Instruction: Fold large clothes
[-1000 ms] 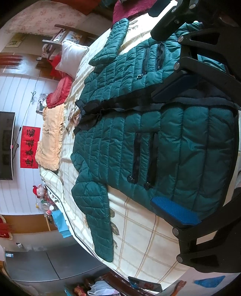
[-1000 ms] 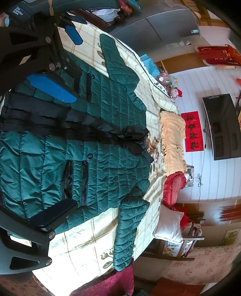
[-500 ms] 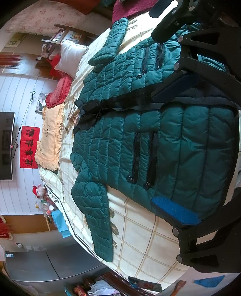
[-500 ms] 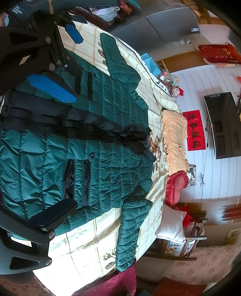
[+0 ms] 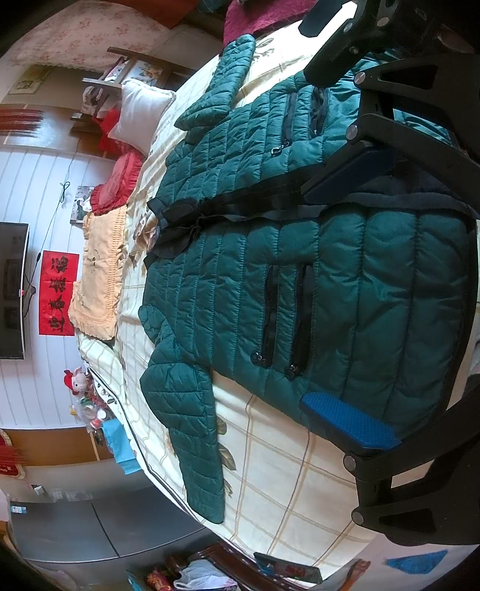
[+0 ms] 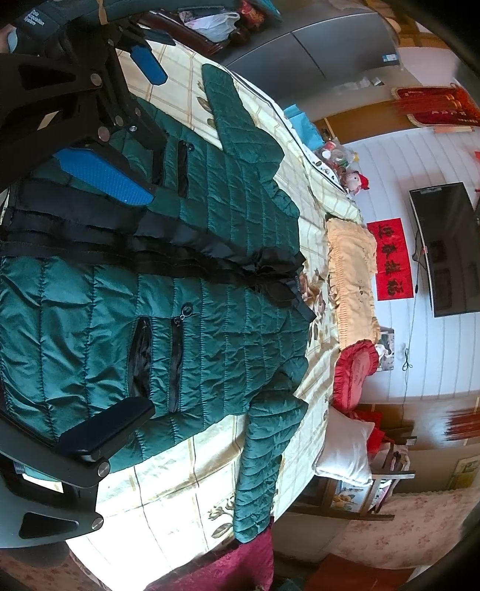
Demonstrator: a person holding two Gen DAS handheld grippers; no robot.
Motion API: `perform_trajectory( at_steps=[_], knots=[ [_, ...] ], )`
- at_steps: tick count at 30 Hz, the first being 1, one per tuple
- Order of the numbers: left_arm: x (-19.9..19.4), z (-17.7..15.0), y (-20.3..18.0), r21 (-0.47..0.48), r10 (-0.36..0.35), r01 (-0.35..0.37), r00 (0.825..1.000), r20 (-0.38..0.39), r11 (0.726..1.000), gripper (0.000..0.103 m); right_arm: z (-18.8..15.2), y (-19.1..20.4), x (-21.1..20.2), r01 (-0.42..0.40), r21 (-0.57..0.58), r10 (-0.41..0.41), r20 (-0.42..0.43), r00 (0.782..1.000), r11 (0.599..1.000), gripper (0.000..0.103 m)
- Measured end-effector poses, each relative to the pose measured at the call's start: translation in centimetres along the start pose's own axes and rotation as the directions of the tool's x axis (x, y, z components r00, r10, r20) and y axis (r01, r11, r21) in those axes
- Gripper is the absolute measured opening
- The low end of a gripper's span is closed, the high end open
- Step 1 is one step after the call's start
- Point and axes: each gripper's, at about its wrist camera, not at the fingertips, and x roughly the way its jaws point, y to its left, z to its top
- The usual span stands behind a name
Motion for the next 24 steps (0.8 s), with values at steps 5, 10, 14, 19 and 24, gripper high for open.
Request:
perform_trajectory(
  at_steps=[5,10,14,19,24],
  knots=[
    [0.2,0.0,-0.1,0.002,0.001,-0.001,1.0,-0.005,1.0,0.102,0.0,0.0,0.2,-0.005,0.006,0.005,-0.002,1.0,1.0,0.103],
    [0.1,0.0,-0.2,0.0,0.0,0.0,1.0,-0.005,1.0,0.102,-0.1,0.0,0.5,0.007,-0.004,-0.007,-0.01,1.0,1.0,0.103],
    [0.1,0.0,-0.1,0.002,0.001,-0.001,1.0,-0.005,1.0,0.102,-0.2,0.0,0.7,0.025,-0.019,-0.025,-0.016,1.0,1.0,0.103],
    [0.1,0.0,-0.1,0.002,0.001,-0.001,1.0,-0.005,1.0,0.102,-0.2,-0.1,0.8,0.026,-0.024,-0.027,-0.02,0.999,0.999,0.103],
    [0.2,0.0,-0.1,0.001,0.002,-0.002,1.0,-0.005,1.0,0.102,-0.1,-0.1,1.3,0.031,-0.029,-0.032,-0.021,0.999,0.999,0.103]
  ],
)
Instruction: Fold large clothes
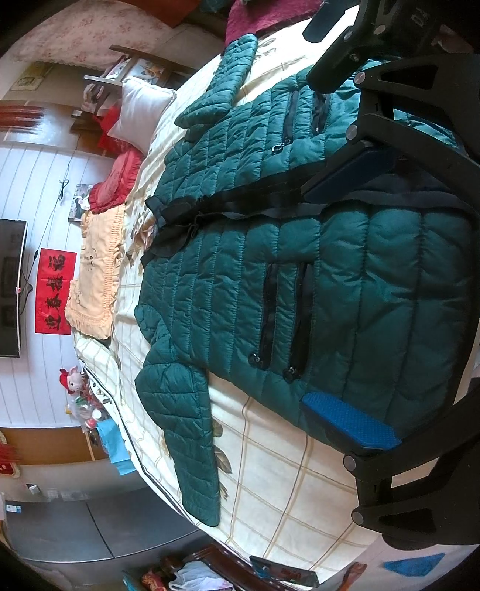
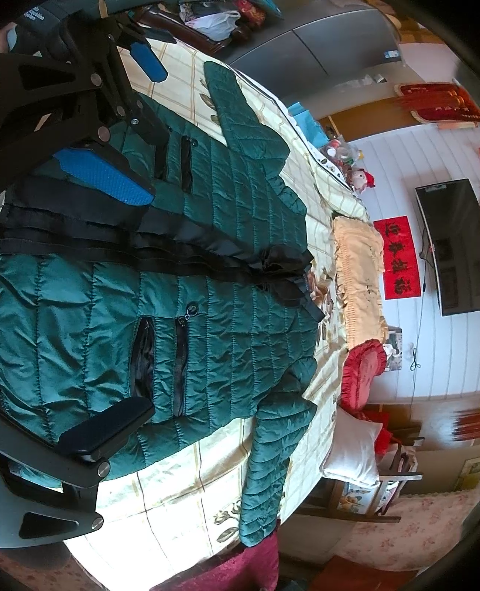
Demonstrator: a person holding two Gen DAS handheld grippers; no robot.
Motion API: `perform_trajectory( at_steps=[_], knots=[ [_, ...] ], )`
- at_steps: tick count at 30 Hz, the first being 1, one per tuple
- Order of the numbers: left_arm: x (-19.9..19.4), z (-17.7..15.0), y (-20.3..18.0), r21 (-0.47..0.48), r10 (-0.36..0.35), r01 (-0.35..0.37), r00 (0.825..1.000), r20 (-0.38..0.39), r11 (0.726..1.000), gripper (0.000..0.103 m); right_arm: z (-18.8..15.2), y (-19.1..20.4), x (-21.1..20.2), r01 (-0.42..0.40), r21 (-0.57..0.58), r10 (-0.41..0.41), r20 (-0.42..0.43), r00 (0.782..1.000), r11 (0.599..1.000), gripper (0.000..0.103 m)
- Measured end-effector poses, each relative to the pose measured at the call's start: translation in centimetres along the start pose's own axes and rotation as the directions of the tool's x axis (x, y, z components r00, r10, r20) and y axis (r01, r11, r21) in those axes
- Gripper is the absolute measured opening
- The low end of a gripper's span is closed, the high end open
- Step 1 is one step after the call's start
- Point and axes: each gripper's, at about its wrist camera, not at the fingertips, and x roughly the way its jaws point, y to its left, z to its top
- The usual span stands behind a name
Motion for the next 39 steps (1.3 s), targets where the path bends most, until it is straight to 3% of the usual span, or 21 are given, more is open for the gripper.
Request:
perform_trajectory(
  at_steps=[27,39],
  knots=[
    [2.5,1.8,0.3,-0.009,0.032,-0.032,0.999,-0.018,0.999,0.102,2.0,-0.1,3.6,-0.026,0.02,0.027,-0.034,0.999,0.999,0.103],
    [5.6,3.9,2.9,-0.069,0.021,-0.026,0.997,-0.076,0.997,0.102,4.5,0.3,7.0,-0.052,0.007,0.052,-0.029,0.998,0.999,0.103]
  ],
)
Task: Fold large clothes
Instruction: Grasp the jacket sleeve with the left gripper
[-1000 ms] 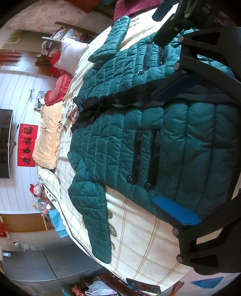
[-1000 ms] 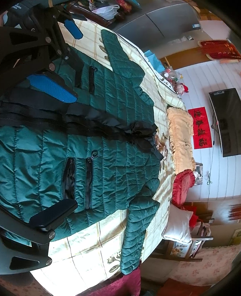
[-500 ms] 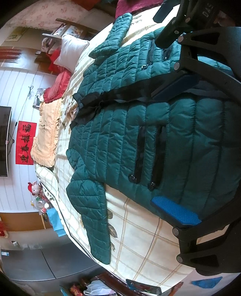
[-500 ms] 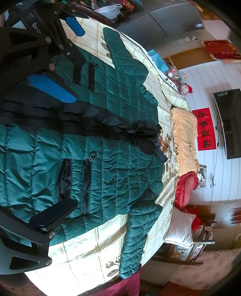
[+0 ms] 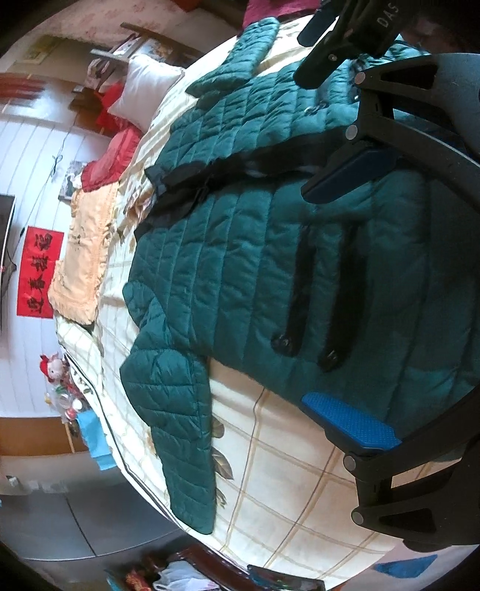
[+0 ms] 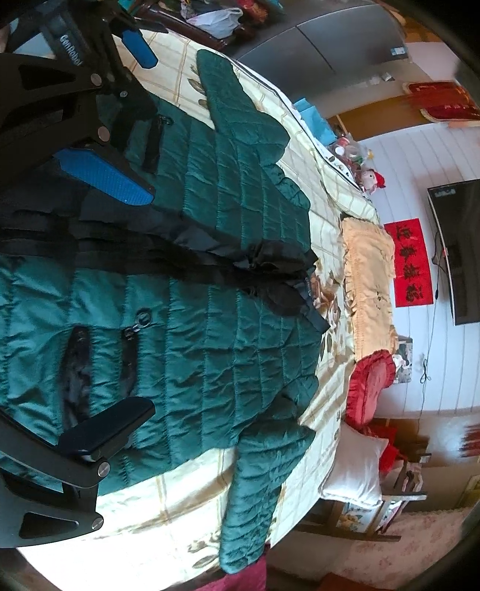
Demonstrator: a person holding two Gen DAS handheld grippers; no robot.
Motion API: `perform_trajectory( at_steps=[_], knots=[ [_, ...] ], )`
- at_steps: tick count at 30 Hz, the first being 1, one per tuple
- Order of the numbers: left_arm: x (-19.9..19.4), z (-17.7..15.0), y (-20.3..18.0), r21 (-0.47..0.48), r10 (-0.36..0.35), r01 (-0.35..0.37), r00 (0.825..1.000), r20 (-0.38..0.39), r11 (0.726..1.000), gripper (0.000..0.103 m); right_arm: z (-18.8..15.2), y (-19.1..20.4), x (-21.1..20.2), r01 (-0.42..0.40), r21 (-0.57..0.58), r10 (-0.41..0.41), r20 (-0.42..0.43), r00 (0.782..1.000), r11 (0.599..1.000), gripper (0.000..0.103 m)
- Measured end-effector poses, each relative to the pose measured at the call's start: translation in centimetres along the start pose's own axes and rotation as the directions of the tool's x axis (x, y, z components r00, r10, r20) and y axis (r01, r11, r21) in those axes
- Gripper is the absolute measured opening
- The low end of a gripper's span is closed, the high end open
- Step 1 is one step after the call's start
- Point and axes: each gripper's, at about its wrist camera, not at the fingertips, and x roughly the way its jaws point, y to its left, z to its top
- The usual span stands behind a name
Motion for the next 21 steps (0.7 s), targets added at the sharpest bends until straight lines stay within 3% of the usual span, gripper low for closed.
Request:
perform_trajectory(
  at_steps=[12,21],
  knots=[
    [3.1,3.9,7.9,-0.128,0.102,-0.105,0.994,-0.032,0.986,0.102,2.8,1.1,5.2,-0.005,-0.025,0.004,-0.031,0.999,1.0,0.103],
    [6.5,6.4,18.6,-0.284,0.186,-0.206,0.978,-0.095,0.936,0.102,2.7,2.2,7.2,-0.031,-0.024,0.029,-0.067,0.997,0.999,0.103]
  ],
)
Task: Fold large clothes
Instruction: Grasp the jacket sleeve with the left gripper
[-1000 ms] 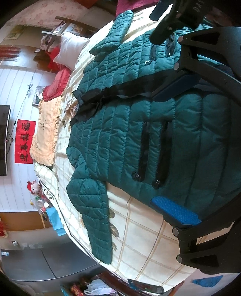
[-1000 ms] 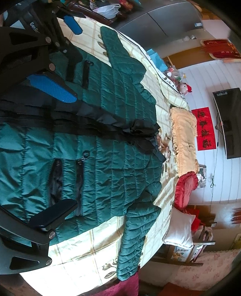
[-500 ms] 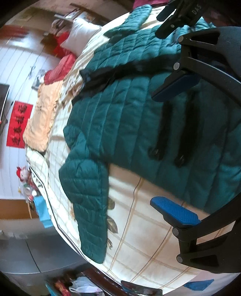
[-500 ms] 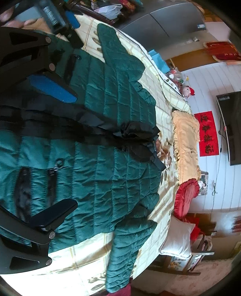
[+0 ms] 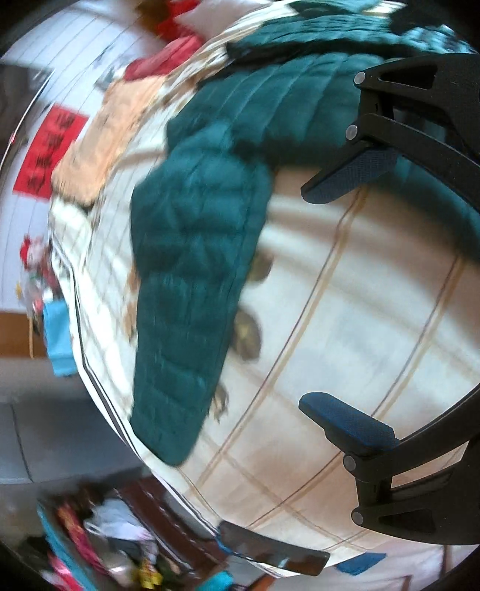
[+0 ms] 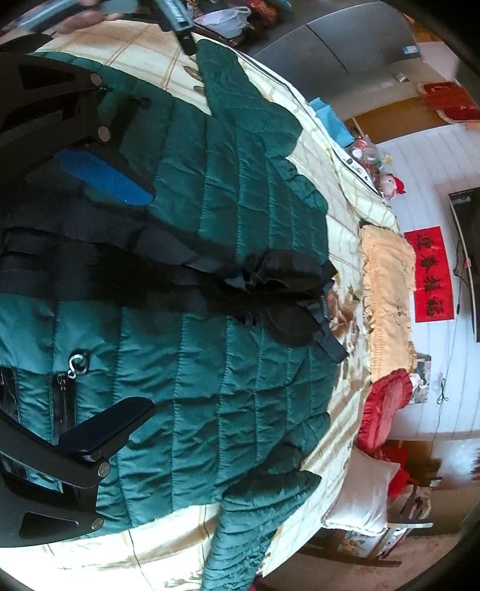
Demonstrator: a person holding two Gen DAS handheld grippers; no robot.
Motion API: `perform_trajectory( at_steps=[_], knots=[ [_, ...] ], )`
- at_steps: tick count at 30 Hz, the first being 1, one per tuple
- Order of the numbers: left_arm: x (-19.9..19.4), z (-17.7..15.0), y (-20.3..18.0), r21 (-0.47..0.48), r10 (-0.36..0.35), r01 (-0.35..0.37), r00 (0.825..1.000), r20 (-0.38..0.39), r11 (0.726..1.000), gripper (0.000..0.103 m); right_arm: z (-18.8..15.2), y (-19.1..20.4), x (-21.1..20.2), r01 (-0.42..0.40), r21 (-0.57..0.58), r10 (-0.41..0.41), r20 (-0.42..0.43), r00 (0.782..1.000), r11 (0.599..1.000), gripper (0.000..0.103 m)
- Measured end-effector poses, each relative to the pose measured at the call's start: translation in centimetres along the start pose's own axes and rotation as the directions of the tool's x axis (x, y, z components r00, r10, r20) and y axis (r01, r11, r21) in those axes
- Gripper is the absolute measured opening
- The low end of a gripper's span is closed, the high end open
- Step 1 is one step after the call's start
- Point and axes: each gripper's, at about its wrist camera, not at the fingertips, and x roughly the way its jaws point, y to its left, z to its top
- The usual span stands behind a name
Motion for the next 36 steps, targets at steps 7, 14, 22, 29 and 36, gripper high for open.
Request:
perform_trajectory(
  at_steps=[7,14,22,29,36],
  knots=[
    [4.3,4.3,7.6,-0.162,0.097,-0.097,0.995,-0.01,0.982,0.102,-0.1,0.1,0.0,-0.012,-0.005,0.012,-0.007,1.0,1.0,0.103],
    [7.8,7.5,12.3,-0.266,0.146,-0.144,0.989,-0.013,0.953,0.102,-0.2,0.3,0.8,-0.01,-0.016,0.009,-0.029,1.0,1.0,0.103],
    [9.9,9.8,13.9,-0.337,0.165,-0.158,0.986,-0.01,0.928,0.102,0.3,-0.4,1.4,0.019,-0.018,-0.019,-0.041,0.999,1.0,0.103],
    [11.7,10.3,14.0,-0.35,0.181,-0.181,0.983,-0.034,0.919,0.102,0.3,-1.1,1.3,0.027,-0.006,-0.027,-0.054,0.998,1.0,0.103],
    [12.4,11.4,14.1,-0.332,0.159,-0.147,0.987,0.01,0.932,0.072,0.1,-0.7,1.7,0.018,-0.006,-0.018,-0.078,0.997,1.0,0.103]
  ],
)
